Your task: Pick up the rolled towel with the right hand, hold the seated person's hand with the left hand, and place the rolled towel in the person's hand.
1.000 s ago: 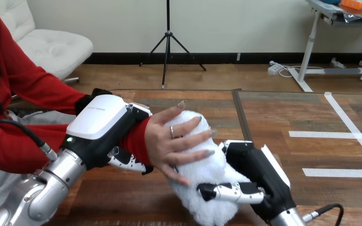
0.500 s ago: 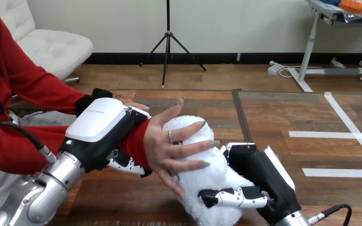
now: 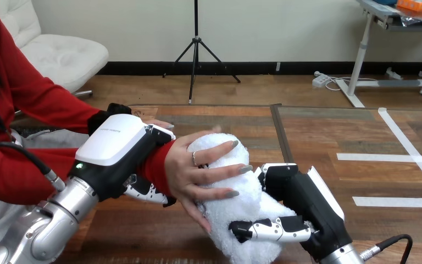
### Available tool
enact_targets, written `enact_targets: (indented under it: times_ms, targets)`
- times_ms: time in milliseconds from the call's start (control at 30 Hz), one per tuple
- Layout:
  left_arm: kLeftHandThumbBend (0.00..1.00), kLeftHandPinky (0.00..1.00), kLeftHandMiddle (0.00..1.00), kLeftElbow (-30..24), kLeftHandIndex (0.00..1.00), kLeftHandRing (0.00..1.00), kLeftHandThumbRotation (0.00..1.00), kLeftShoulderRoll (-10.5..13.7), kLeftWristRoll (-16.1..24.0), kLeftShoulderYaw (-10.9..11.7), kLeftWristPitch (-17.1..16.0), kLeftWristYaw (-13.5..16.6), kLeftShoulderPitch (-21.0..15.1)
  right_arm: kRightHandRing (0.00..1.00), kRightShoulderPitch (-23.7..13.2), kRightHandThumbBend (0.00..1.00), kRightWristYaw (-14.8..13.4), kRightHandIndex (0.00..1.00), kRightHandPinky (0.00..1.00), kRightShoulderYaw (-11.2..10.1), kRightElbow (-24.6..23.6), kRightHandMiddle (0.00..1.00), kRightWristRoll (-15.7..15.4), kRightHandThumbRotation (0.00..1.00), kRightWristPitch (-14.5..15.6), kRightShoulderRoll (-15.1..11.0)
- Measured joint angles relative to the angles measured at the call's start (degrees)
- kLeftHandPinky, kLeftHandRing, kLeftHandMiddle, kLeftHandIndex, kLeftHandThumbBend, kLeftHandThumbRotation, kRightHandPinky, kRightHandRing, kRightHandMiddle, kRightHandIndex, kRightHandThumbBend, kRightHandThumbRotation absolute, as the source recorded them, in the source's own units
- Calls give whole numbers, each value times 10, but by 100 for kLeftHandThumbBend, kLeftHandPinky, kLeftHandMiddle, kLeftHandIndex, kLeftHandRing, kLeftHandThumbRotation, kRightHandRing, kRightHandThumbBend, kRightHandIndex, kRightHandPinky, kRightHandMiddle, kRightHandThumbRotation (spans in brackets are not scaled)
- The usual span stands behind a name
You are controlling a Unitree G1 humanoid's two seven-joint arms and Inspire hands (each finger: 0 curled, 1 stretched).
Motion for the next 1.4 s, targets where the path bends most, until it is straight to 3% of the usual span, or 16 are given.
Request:
enact_targets:
  times_ms: [967, 1400]
  targets:
    - [85, 33, 41, 0, 43, 36, 2, -2, 0, 1, -1, 0, -1, 8, 0, 55, -8, 10, 4, 7, -7, 12, -8, 0, -8, -13]
    - [86, 34, 42, 0, 44, 38, 5, -2, 0, 2, -8, 4, -4, 9, -3, 60, -14, 12, 5, 9, -7, 13, -4, 0, -10, -12]
